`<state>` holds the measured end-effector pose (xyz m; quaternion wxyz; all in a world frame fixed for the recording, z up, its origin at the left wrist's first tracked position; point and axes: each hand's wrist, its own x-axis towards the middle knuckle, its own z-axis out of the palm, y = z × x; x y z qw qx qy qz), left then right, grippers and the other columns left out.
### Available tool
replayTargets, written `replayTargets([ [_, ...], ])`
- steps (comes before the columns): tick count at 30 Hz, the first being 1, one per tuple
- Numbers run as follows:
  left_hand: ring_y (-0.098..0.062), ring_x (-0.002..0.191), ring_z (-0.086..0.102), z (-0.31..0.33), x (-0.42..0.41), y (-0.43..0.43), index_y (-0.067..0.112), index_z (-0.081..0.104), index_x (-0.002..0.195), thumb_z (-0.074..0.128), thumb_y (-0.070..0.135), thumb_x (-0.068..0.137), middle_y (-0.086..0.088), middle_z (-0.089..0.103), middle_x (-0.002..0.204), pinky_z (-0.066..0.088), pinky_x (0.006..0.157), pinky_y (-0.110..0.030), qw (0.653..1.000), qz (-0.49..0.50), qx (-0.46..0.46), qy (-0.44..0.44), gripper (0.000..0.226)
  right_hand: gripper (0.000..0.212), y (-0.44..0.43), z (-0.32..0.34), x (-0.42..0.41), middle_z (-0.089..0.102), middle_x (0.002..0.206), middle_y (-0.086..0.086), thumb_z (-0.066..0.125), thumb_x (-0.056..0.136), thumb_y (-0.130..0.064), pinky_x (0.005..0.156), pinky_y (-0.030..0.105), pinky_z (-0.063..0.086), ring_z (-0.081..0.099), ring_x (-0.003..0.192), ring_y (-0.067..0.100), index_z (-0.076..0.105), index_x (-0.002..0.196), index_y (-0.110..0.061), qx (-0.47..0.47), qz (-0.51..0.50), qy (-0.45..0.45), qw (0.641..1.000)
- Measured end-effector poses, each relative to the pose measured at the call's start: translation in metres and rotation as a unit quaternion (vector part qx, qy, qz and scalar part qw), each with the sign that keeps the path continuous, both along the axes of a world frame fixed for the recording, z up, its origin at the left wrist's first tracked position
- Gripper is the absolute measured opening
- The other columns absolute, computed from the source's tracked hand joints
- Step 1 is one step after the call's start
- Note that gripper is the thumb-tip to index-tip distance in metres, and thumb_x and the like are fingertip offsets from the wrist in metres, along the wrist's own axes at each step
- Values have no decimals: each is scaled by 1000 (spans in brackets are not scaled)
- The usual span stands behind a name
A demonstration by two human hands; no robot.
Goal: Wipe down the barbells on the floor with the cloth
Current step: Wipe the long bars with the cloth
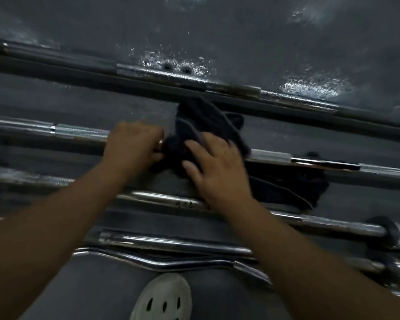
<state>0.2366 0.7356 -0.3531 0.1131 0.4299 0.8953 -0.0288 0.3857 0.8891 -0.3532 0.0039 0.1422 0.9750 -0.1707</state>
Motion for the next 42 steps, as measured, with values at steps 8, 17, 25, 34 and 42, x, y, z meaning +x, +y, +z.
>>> replayTargets([
  [8, -18, 76, 57, 10, -44, 26, 28, 55, 82, 63, 79, 68, 7, 54, 77, 37, 67, -31, 954, 25, -141, -262, 53, 53, 83, 12, 15, 68, 90, 10, 44, 88, -65, 85, 45, 45, 63, 91, 35, 69, 90, -18, 23, -257, -53, 965],
  [17, -13, 76, 61, 8, -47, 29, 27, 67, 87, 66, 82, 61, 6, 68, 84, 49, 72, -30, 918, 51, -174, -354, 61, 78, 41, 17, -14, 54, 138, 13, 62, 84, -33, 106, 40, 43, 54, 121, 32, 30, 154, -26, -159, -71, -38, 984],
  [25, -25, 97, 57, -23, 18, -11, 25, 62, 104, 48, 79, 80, 1, 65, 102, 35, 86, -41, 986, 86, 134, 55, 61, 58, 99, 9, 25, 62, 119, 20, 49, 80, -57, 101, 47, 42, 54, 115, 36, 68, 113, -14, -9, -210, -91, 973],
  [34, -32, 135, 36, -15, 16, -29, 16, 33, 149, 41, 64, 86, -9, 34, 155, 26, 108, -48, 998, 13, 64, 20, 80, 51, 22, 0, 5, 55, 138, 12, 62, 79, -17, 113, 44, 35, 49, 129, 33, 61, 130, -15, -47, 56, 6, 997],
  [42, -31, 141, 27, -16, 22, -27, 22, 22, 154, 39, 73, 83, -7, 24, 159, 17, 113, -48, 999, 28, 39, 12, 89, 39, 68, 2, 29, 65, 101, 17, 50, 80, -33, 87, 48, 45, 58, 98, 38, 68, 107, -11, 41, -187, -18, 981],
])
